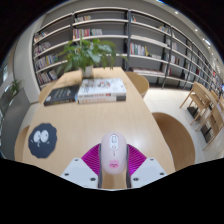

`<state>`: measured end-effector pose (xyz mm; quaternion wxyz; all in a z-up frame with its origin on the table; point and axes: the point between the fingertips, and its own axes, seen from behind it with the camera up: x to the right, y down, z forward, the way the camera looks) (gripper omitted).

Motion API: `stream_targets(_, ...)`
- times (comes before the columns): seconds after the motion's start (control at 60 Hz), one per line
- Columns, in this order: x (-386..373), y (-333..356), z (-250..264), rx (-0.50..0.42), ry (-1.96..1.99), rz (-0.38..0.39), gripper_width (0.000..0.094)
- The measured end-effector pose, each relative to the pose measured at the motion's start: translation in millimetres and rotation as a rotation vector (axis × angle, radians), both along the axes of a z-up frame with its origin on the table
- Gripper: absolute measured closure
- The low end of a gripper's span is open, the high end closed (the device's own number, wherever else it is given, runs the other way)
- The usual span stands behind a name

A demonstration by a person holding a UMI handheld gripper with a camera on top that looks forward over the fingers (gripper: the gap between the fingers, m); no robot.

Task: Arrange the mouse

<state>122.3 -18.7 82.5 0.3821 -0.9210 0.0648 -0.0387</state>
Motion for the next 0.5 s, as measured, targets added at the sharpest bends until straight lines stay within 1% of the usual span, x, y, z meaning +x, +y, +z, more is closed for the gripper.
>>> stream_targets(0.1, -41, 41, 99, 0.158, -0.005, 0.001, 0.0611)
stream_targets(0.15, -71, 60, 140, 0.226, -0.008, 0.015, 0.0613)
stream_targets(0.233, -132, 85, 187, 0.305, -0.004, 0.057, 0.0614)
stream_targets(0.283, -170, 108, 204, 0.326, 0.005, 0.093, 0.0614)
stream_targets(0.317, -196, 111, 204, 0.344, 0.005, 0.124, 0.0615)
stream_targets(0.333, -208, 122, 205, 0.34, 0.003, 0.138, 0.0615)
stream_targets(0.367, -236, 119, 187, 0.34, -0.006, 0.166, 0.0615)
stream_targets(0.383, -246, 128, 189, 0.322, -0.007, 0.178, 0.0616)
stream_targets(0.417, -268, 134, 168, 0.291, -0.004, 0.202, 0.0614)
stream_targets(0.433, -280, 132, 146, 0.28, 0.0, 0.212, 0.0616)
stream_targets(0.5, -309, 135, 96, 0.191, 0.017, 0.24, 0.0614)
